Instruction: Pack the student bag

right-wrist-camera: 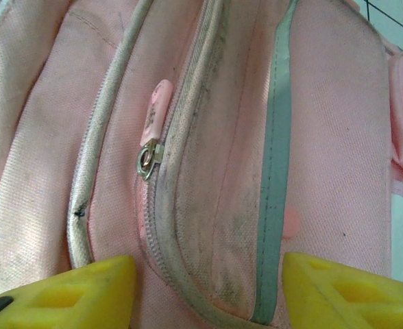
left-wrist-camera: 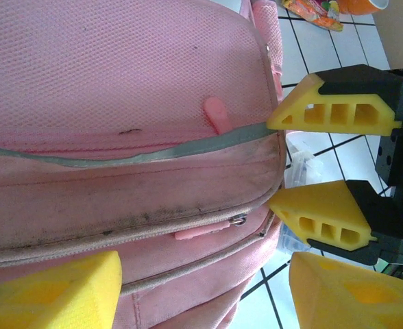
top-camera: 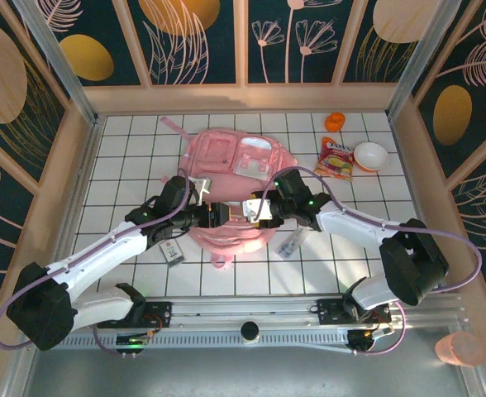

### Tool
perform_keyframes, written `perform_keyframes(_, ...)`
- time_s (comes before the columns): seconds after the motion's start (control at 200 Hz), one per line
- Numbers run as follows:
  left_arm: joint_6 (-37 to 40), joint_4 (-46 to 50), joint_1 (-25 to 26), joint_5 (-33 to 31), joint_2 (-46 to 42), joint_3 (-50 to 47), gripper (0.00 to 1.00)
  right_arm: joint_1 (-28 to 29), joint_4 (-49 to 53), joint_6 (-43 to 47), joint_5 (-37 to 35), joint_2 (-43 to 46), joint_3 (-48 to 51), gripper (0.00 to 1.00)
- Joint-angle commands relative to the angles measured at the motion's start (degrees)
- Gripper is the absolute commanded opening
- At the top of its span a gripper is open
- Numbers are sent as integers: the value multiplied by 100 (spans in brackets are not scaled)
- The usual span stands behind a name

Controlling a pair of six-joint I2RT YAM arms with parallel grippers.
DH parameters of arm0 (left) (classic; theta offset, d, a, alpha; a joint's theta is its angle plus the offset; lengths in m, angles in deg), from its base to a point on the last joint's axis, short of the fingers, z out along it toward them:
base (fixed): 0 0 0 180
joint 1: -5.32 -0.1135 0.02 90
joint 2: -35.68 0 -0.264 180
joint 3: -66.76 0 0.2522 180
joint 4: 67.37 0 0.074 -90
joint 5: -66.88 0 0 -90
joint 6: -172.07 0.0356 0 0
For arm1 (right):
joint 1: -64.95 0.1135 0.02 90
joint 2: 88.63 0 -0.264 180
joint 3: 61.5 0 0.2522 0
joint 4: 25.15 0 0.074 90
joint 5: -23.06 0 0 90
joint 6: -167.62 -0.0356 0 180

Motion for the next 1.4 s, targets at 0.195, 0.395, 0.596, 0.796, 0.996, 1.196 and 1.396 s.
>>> perform_keyframes(0.195,82,-331,-45,164,-155,-80,64,-102,-724,-590,128,-183,-360,4)
perform_keyframes(0.395,204,-768,-45,503,-208,-79,64,-163,-464,-863,913,183,-652,0)
perform_keyframes(0.596,239,-847,-45,433,-82,-39,64,-192,-432,-1042,1199,243,-733,0)
perform_keyframes(0.796,323,-804,-45,316,206,39,64,-210,-460,-1230,1415,295,-781,0)
perform_keyframes(0.996,408,-926,-44,671,385,86,61,-263,-478,-1494,1552,227,-903,0)
perform_keyframes(1.196,499,-1126,-45,1041,542,315,44,-281,-425,-1583,1515,128,-971,0)
perform_keyframes(1.396,473,-1216,-45,1144,688,451,30,-277,-305,-1662,1428,59,-1083,0)
